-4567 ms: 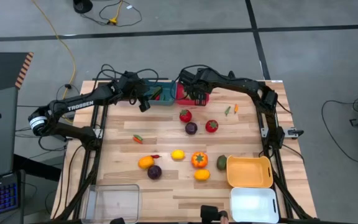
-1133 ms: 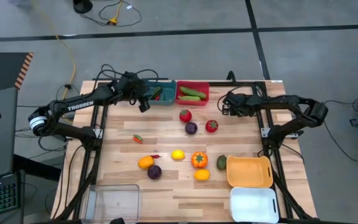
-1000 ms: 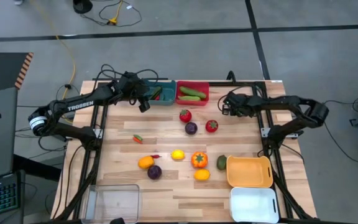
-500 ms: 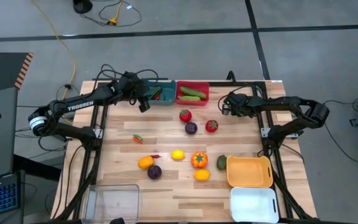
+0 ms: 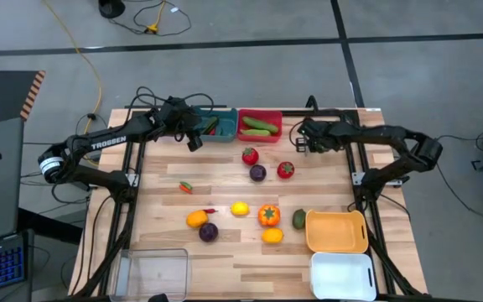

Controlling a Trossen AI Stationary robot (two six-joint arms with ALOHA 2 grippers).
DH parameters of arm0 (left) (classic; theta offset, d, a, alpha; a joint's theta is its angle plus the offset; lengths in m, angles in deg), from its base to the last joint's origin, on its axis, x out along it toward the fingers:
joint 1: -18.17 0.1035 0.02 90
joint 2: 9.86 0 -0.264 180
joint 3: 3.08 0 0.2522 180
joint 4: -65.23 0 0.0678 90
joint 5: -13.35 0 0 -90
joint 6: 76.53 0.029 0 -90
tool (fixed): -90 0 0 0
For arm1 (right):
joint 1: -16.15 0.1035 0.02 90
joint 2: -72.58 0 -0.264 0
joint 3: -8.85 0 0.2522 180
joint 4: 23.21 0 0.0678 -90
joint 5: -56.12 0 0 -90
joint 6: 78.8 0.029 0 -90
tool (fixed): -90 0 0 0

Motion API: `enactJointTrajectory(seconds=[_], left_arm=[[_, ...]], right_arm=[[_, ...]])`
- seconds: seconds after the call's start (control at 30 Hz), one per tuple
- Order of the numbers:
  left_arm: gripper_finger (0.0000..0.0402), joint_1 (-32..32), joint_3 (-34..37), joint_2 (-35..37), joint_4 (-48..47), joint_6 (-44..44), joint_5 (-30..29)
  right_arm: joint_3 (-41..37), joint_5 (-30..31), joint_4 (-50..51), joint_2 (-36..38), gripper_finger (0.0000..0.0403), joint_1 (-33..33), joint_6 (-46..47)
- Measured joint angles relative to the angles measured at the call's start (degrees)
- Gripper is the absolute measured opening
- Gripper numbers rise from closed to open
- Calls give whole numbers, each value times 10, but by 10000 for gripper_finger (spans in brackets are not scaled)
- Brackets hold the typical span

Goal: Sort produce into baskets
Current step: Put the yellow chili pepper into the blue bin

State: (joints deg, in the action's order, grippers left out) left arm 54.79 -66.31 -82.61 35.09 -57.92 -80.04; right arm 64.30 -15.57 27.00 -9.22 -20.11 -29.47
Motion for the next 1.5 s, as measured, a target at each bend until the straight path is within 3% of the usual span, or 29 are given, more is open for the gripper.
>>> enactJointTrajectory(seconds=[0.23,0.4,0.77,1.0,1.33,1.5], left_arm=[[171,0,0,0,0,0,0],[171,0,0,0,0,2,0],[171,0,0,0,0,2,0],[171,0,0,0,0,19,0],[171,0,0,0,-1,18,0],[171,0,0,0,-1,18,0]], right_arm=[[94,-6,84,1,55,46,-12],[139,-5,56,1,55,85,-18],[144,-5,-265,-1,55,145,-179],[144,-5,-389,-23,55,159,-215],[151,-66,-728,-197,55,167,-258],[197,-66,-787,-277,55,157,-258]])
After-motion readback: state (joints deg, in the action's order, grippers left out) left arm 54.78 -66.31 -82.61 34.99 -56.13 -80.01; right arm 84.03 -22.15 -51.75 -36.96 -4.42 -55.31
